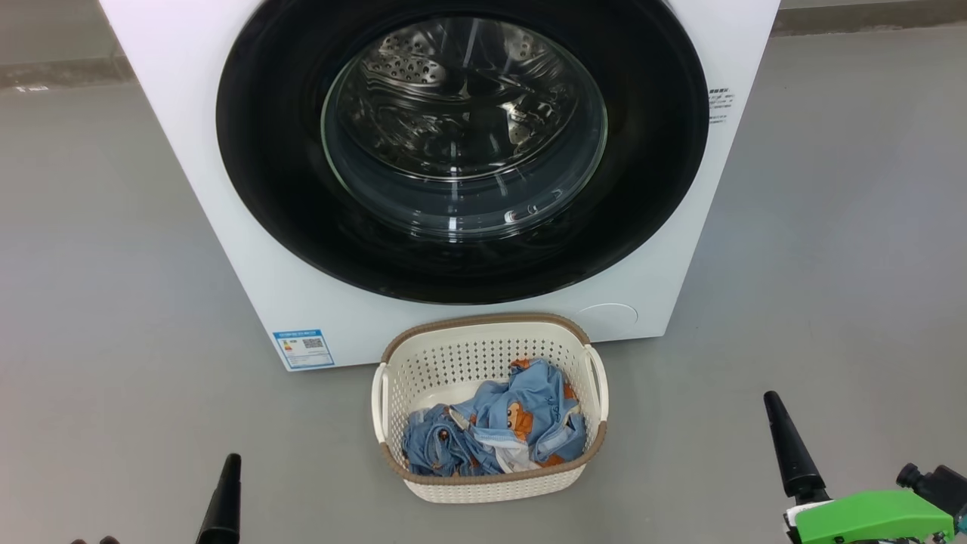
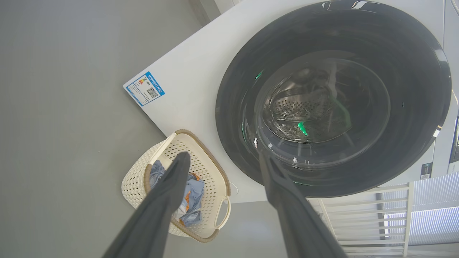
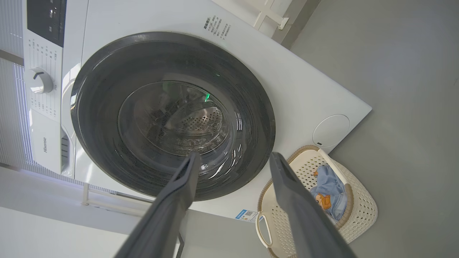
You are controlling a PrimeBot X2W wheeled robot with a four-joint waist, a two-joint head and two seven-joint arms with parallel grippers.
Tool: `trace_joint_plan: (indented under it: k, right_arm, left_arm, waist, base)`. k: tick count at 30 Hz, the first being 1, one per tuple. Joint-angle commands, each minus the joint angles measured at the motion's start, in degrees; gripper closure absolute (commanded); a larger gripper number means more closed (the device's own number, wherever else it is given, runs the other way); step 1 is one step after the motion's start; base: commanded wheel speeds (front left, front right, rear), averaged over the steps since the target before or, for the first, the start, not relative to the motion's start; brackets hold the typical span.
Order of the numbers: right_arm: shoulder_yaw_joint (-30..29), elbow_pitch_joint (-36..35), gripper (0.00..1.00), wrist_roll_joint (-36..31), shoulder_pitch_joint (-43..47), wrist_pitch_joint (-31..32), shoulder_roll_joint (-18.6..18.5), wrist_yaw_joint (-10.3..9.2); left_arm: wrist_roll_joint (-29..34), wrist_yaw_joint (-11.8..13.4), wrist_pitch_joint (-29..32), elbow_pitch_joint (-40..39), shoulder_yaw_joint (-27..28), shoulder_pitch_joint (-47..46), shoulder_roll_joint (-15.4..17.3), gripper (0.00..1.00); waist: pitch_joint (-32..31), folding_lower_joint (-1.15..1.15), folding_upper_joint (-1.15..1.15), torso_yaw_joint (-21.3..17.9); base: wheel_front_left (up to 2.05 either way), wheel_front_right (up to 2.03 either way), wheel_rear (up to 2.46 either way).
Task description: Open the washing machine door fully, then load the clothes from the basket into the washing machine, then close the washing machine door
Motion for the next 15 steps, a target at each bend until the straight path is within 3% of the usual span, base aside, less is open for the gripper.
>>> trace_joint_plan:
  k: [1,15]
  right_arm:
    - [0.9,-1.9,0.0,-1.7,-2.6,-0.6,-0.7,-0.02]
    - [4.1,-2.1,0.0,-14.1,-3.1,-2.7,-2.5,-0.03]
  left_arm:
    - [1.7,-0.3,-0.9,-1.9,0.7,-1.7,1.0,0.0]
    - [14.2,-0.3,-3.1,-2.1,0.8,-1.2,1.5,0.0]
  waist:
    - [0.0,0.0,0.0,0.0]
    - [-0.2,0.0,0.0,-0.1]
  base:
    - [0.0,0.0,0.0]
    - [0.0,0.0,0.0]
